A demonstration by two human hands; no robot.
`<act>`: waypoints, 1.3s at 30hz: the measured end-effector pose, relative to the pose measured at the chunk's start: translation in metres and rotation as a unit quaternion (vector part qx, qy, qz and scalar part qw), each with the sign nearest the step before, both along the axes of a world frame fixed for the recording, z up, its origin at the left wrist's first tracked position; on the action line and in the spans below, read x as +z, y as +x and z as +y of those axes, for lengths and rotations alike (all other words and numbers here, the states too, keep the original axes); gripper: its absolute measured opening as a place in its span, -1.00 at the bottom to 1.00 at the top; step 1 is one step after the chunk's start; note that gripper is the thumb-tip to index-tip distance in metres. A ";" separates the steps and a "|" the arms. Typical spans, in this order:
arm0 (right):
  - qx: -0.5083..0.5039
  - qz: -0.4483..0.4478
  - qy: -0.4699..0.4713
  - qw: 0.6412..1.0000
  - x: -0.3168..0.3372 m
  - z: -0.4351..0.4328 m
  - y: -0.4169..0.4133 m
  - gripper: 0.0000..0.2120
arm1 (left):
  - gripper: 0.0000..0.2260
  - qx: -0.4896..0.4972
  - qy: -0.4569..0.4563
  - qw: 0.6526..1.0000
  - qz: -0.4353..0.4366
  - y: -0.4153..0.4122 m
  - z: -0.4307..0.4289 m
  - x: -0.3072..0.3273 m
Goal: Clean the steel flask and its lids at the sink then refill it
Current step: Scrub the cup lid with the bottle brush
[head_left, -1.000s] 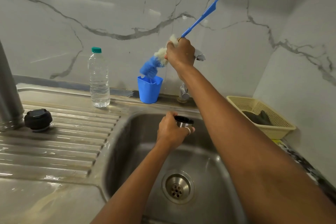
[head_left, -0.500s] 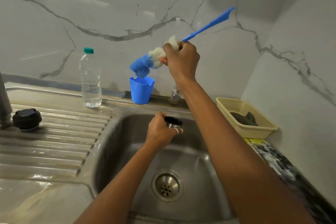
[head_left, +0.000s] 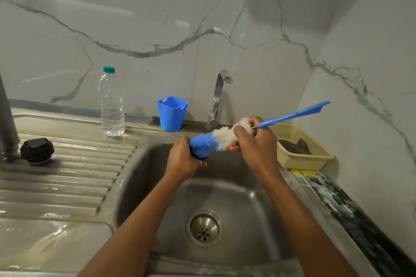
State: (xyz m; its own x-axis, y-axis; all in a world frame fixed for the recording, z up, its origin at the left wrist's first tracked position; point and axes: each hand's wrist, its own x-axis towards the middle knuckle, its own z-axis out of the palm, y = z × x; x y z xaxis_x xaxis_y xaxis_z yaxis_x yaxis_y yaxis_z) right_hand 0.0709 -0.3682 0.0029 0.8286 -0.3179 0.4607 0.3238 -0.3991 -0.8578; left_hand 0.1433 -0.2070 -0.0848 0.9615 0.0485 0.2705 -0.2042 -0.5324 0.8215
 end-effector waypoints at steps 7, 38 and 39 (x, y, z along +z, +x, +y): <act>0.200 0.074 -0.097 0.972 -0.018 -0.026 0.006 -0.76 | -0.42 -0.041 0.097 0.992 -0.065 0.002 0.014 -0.003; 0.141 0.212 0.248 0.935 -0.040 -0.001 0.001 -0.46 | -0.50 -0.015 0.177 0.970 -0.165 -0.004 0.013 -0.005; 0.154 0.217 0.254 0.930 -0.040 -0.005 0.001 -0.45 | -0.51 -0.011 0.167 0.973 -0.160 -0.004 0.013 -0.005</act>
State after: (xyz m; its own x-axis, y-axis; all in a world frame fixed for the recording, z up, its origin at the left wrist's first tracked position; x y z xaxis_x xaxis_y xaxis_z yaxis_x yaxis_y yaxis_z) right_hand 0.0717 -0.3728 -0.0366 0.9893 -0.1206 -0.0826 -0.0644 0.1478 -0.9869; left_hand 0.1392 -0.1938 -0.0899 0.8248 -0.1124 0.5541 -0.4356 -0.7512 0.4960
